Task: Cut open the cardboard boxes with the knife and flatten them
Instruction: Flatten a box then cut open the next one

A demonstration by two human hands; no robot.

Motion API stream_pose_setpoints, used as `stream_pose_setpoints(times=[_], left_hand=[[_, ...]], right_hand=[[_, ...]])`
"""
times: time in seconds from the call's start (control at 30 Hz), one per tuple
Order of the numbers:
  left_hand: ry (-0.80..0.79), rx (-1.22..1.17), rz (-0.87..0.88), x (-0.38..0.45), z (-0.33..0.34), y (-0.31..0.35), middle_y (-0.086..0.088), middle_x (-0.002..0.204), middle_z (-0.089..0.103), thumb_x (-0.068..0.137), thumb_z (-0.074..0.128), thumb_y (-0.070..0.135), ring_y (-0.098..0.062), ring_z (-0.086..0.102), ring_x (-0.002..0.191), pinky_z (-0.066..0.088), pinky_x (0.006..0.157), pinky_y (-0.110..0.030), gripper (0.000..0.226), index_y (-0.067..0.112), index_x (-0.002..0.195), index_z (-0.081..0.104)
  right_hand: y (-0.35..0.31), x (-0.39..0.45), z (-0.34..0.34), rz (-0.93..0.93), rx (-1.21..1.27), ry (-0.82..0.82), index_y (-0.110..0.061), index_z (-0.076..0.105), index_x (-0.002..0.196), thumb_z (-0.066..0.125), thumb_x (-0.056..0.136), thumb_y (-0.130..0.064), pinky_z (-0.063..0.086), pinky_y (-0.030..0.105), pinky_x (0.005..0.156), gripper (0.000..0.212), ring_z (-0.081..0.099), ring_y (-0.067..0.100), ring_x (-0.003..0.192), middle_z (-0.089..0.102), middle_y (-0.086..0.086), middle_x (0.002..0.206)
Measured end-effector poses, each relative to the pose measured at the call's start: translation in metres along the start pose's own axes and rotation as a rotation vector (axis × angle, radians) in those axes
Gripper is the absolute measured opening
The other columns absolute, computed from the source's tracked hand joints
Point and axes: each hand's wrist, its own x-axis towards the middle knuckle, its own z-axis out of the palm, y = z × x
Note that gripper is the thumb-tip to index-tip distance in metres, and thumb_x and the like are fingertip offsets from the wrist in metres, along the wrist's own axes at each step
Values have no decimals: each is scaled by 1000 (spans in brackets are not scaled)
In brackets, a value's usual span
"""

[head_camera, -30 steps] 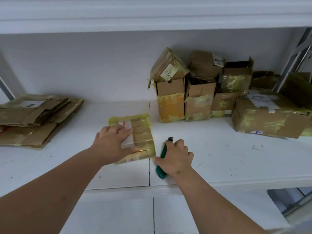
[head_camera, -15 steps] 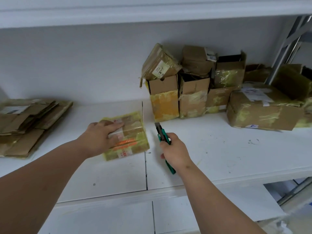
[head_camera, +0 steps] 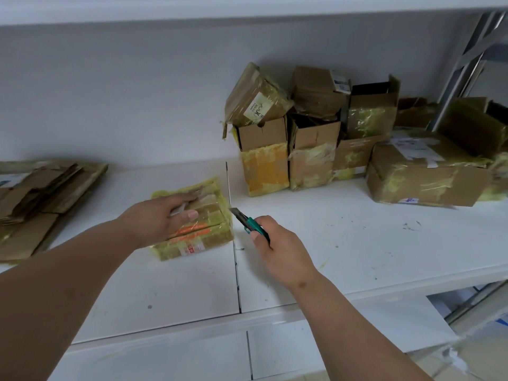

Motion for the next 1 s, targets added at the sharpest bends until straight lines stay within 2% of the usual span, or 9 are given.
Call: stream_pose_setpoints(times=[0.13,0.27,0.4,0.6,0.67,0.8,0.87,0.9,1.0], left_hand=[[-29,-28,-1,5,-1,-5,11,145,48,70,23,94,-18,51,127,38,95,-28,87,50,143,35],[-8,-93,-5,7,-4,-6,10,143,50,80,32,74,-17,49,128,35,94,-25,67,48,142,39],[0,-132,-18,8,-7,-6,10,138,54,87,38,66,-16,52,123,33,88,-23,57,47,140,43],[8,-188,-9,9,-9,-8,10,132,57,87,39,69,-8,48,104,34,87,-25,58,44,139,46],[3,-190,-4,9,-9,-10,12,129,58,84,38,75,-7,47,103,34,86,-25,63,44,139,46],[7,-201,-15,10,-9,-9,17,116,54,83,38,68,-8,48,103,34,86,-25,62,43,138,47],[13,-206,-17,10,-7,-12,18,115,55,87,40,67,-8,49,103,35,86,-25,56,43,137,48],[12,-208,-16,10,-7,-14,18,115,57,88,41,71,-9,51,103,36,85,-26,56,44,136,49],[0,-215,-4,11,-6,-19,20,113,59,70,33,90,-9,53,103,38,84,-26,74,50,130,50]], right_hand=[[-4,7,3,-48,-6,19,-26,52,121,41,105,-32,37,31,59,21,46,11,65,46,-13,69],[-8,13,6,-75,-34,9,-28,53,123,41,105,-31,36,30,57,21,46,13,64,46,-13,68],[-9,17,9,-59,-13,62,-26,54,123,42,104,-30,34,31,58,22,45,15,65,44,-14,67],[-14,22,11,-74,-68,92,-26,54,124,42,104,-31,35,31,59,24,48,17,69,47,-12,73],[-15,22,11,-74,-79,100,-27,53,126,42,104,-31,35,30,60,25,48,18,71,51,-11,79],[-19,25,11,-90,-153,114,-28,52,132,40,104,-31,43,32,63,30,53,22,78,63,-2,95],[-21,27,11,-116,-214,137,-29,51,134,40,104,-32,43,32,63,33,54,23,78,64,-1,96],[-21,28,11,-130,-236,147,-29,51,135,40,103,-32,44,32,62,33,56,24,78,65,0,96],[-21,28,9,-174,-276,149,-26,55,132,42,103,-30,39,32,60,32,58,27,75,66,2,91]])
